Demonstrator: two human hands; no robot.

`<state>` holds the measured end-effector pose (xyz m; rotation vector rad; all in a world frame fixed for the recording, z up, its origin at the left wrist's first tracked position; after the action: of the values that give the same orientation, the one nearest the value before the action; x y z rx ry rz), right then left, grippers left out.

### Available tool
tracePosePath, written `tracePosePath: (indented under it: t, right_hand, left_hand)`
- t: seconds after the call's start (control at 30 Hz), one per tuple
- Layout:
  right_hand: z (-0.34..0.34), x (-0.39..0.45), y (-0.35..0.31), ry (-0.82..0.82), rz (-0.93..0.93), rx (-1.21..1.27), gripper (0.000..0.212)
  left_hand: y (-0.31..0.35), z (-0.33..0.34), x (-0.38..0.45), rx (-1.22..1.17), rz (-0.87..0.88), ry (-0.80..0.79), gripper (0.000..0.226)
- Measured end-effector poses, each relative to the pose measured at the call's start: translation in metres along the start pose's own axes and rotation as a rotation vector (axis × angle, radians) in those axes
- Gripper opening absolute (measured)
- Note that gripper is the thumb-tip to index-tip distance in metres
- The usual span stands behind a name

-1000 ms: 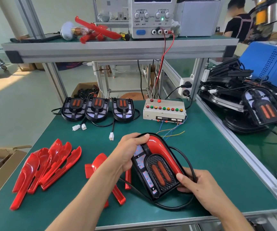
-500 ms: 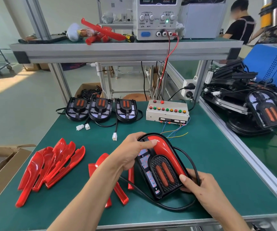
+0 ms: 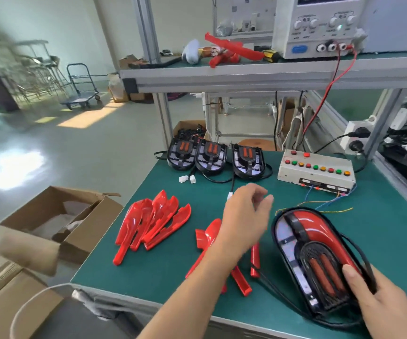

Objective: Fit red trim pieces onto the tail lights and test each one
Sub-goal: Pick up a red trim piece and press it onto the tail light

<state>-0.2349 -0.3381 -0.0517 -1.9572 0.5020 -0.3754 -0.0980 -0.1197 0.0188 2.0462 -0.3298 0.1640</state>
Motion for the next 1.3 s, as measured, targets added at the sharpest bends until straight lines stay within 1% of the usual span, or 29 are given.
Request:
tracePosePath:
  t: [0.03, 0.07, 0.1, 0.17, 0.23, 0.33, 0.43, 0.5, 0.53, 0.63, 0.7, 0.77, 0.9, 0.97, 1.07, 1.13, 1.23, 1.3]
  right_hand:
    - [0.0, -0.001, 0.0, 0.017, 0.001, -0.014, 0.02]
    - [0.001, -0.002, -0.001, 0.035, 0.0, -0.022, 0.018]
    - [0.001, -0.003, -0.002, 0.047, 0.005, -0.035, 0.015]
    - [0.001, -0.002, -0.003, 0.043, 0.001, -0.054, 0.016]
    - [0.0, -0.002, -0.004, 0.052, -0.007, -0.059, 0.021]
    - [0.0, -0.004, -0.007, 0.068, -0.014, -0.056, 0.03]
    - [0.001, -0.005, -0.007, 0.054, -0.024, -0.043, 0.035]
    - [0.0, -0.003, -0.003, 0.025, -0.028, -0.047, 0.044]
    - [0.0, -0.002, 0.0, 0.014, -0.024, -0.054, 0.044]
    - [0.0, -0.001, -0.001, -0.004, -0.031, -0.062, 0.032]
    - [0.001, 0.0, -0.002, -0.017, -0.035, -0.046, 0.03]
    - [0.001, 0.001, 0.0, -0.034, -0.025, -0.024, 0.032]
    - [0.003, 0.004, 0.007, -0.061, -0.015, 0.016, 0.035]
    - [0.003, 0.005, 0.011, -0.055, -0.026, 0.009, 0.038]
    - [0.005, 0.007, 0.016, -0.041, -0.03, -0.01, 0.041]
    - [0.005, 0.008, 0.017, -0.03, -0.038, -0.012, 0.041]
    - [0.006, 0.008, 0.016, 0.006, -0.047, 0.019, 0.043]
    - [0.006, 0.009, 0.018, 0.024, -0.043, 0.03, 0.044]
  left_hand:
    - [-0.009, -0.019, -0.001, 0.091, 0.009, 0.119, 0.012]
    - [-0.02, -0.039, -0.004, 0.208, 0.002, 0.204, 0.007]
    - [-0.033, -0.057, -0.006, 0.353, -0.024, 0.251, 0.006]
    - [-0.059, -0.086, -0.013, 0.655, -0.142, 0.237, 0.01]
    - [-0.081, -0.1, -0.019, 0.853, -0.255, 0.151, 0.015]
    - [-0.1, -0.1, -0.025, 0.964, -0.291, 0.059, 0.025]
    - [-0.109, -0.095, -0.026, 0.995, -0.296, 0.062, 0.029]
    - [-0.112, -0.093, -0.023, 1.006, -0.293, 0.074, 0.028]
    - [-0.113, -0.093, -0.021, 1.012, -0.289, 0.08, 0.026]
    - [-0.112, -0.094, -0.02, 1.008, -0.265, 0.106, 0.021]
    - [-0.107, -0.098, -0.021, 0.946, -0.227, 0.178, 0.019]
    - [-0.101, -0.1, -0.022, 0.79, -0.169, 0.278, 0.018]
    - [-0.082, -0.1, -0.022, 0.255, -0.142, 0.4, 0.015]
    - [-0.068, -0.09, -0.024, 0.021, -0.158, 0.423, 0.019]
    - [-0.047, -0.054, -0.031, -0.268, -0.176, 0.329, 0.024]
    - [-0.036, -0.021, -0.038, -0.388, -0.18, 0.227, 0.025]
    - [-0.023, 0.027, -0.051, -0.429, -0.19, 0.108, 0.025]
    - [-0.016, 0.048, -0.057, -0.422, -0.197, 0.091, 0.025]
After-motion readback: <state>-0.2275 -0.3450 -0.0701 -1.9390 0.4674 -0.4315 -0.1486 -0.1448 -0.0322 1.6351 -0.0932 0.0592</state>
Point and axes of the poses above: each hand's wrist, its own x-axis towards the middle knuckle, its own z-axis out of the palm, y = z × x, the point moved 2 cm from there along x, towards the middle knuckle, and after that the axes turned 1 degree about z, right-handed, at the moved point
